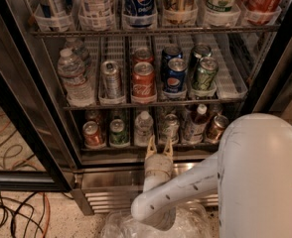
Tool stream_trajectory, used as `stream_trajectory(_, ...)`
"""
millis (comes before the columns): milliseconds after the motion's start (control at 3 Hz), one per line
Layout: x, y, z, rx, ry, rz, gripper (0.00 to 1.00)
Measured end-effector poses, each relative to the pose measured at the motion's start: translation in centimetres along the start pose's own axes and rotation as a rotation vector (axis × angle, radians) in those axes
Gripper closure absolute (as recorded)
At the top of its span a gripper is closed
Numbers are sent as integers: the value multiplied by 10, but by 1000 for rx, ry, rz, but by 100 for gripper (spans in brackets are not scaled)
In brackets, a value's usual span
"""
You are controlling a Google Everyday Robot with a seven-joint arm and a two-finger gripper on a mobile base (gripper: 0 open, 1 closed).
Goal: Pick 7up can from bottom shelf of fridge
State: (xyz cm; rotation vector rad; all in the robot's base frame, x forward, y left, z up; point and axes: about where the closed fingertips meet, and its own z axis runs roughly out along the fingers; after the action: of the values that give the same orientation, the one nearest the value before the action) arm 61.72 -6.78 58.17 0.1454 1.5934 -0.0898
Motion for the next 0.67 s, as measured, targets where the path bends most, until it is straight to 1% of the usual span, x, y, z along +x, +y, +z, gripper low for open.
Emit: stream_trajectory(667,-9,-12,6,32,-25,-32,46)
